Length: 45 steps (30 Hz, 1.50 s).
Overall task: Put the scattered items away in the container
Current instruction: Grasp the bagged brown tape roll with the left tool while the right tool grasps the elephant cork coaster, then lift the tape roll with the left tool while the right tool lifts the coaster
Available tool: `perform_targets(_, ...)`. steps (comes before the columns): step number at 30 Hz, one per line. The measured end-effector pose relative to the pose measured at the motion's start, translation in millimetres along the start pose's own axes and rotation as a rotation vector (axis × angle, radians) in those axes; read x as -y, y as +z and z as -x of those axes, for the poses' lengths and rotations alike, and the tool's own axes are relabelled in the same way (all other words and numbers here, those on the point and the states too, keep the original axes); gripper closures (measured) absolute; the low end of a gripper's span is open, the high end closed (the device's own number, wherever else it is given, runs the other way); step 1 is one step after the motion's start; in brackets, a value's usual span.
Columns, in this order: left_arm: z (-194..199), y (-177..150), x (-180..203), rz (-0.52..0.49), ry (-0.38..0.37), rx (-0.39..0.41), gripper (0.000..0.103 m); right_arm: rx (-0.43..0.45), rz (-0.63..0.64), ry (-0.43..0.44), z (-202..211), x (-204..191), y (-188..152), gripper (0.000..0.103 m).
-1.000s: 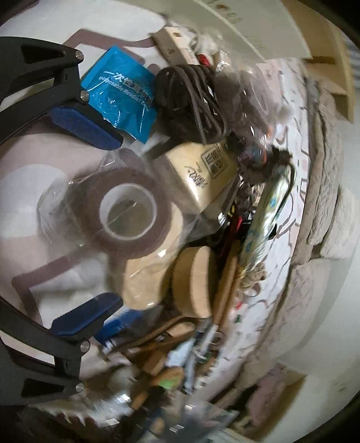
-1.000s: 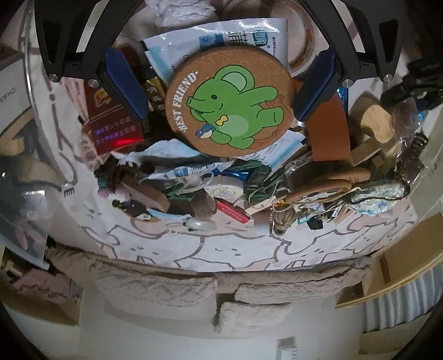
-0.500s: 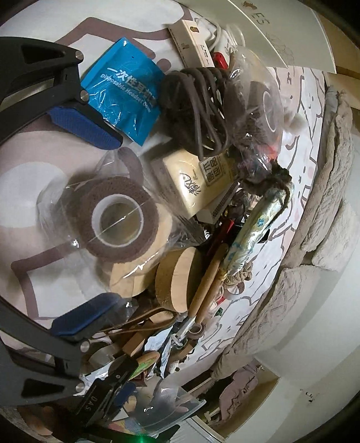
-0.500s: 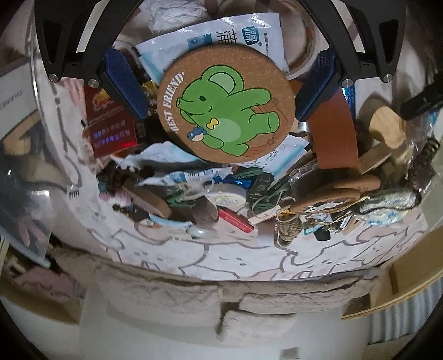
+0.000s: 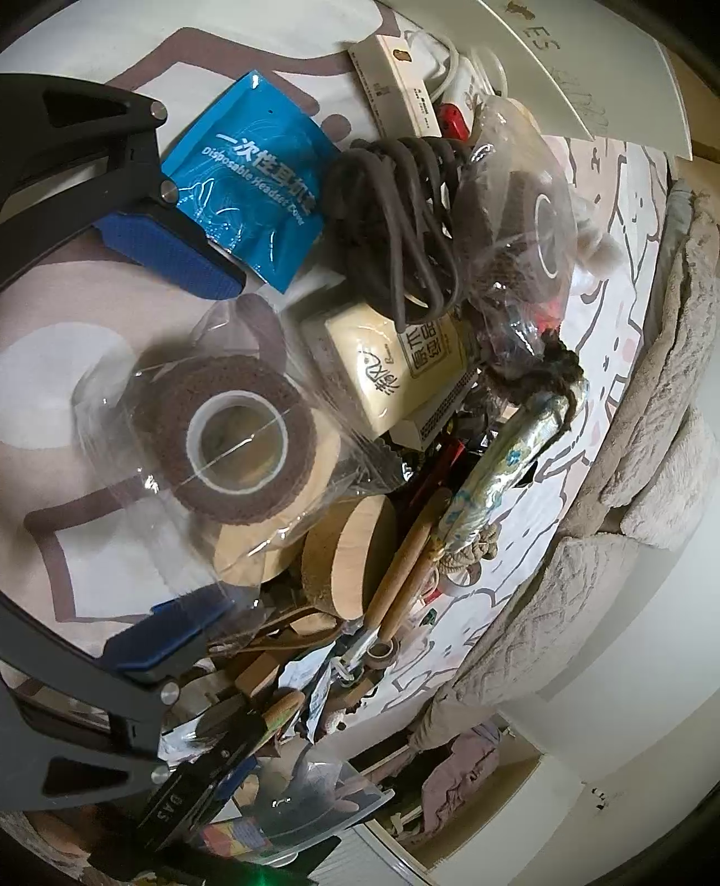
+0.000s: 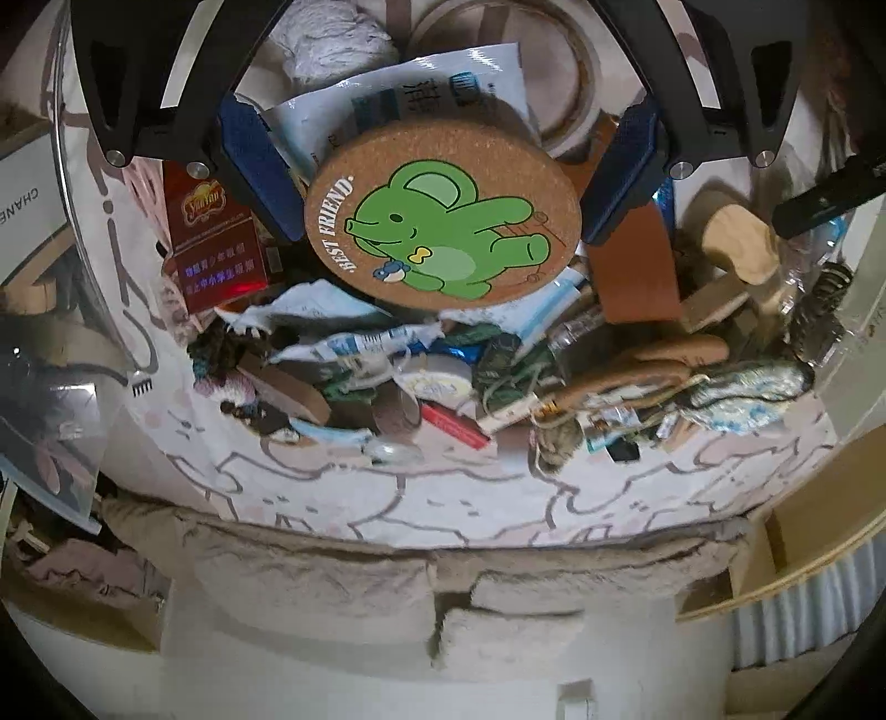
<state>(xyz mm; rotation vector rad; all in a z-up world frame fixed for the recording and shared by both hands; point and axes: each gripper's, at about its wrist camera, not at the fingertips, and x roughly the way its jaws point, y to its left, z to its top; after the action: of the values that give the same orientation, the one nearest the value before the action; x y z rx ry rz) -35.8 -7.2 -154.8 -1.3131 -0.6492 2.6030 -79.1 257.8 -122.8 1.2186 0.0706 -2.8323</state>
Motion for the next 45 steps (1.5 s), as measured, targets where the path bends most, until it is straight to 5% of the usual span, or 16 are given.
perform_targets(9,1,2,-6,0.028,-0.036,-0.006,0.002,0.037,-0.002,0.025,6,-3,1,0.004)
perform_targets(11,1,2,-4,0.018,-0.028,-0.005,0.017,0.027,-0.005,0.022,3,-4,0,0.004)
perform_targets(15,1,1,-3,-0.005,-0.023,-0.006,0.021,0.004,-0.010,0.027,-1,-4,-3,0.004)
perform_targets(20,3,3,-4,-0.008,-0.047,-0.003,0.043,-0.014,-0.017,0.037,-4,-5,-5,0.004)
perform_targets(45,12,6,12,-0.085,-0.057,0.023,0.049,-0.093,-0.057,0.024,-26,-5,-1,0.003)
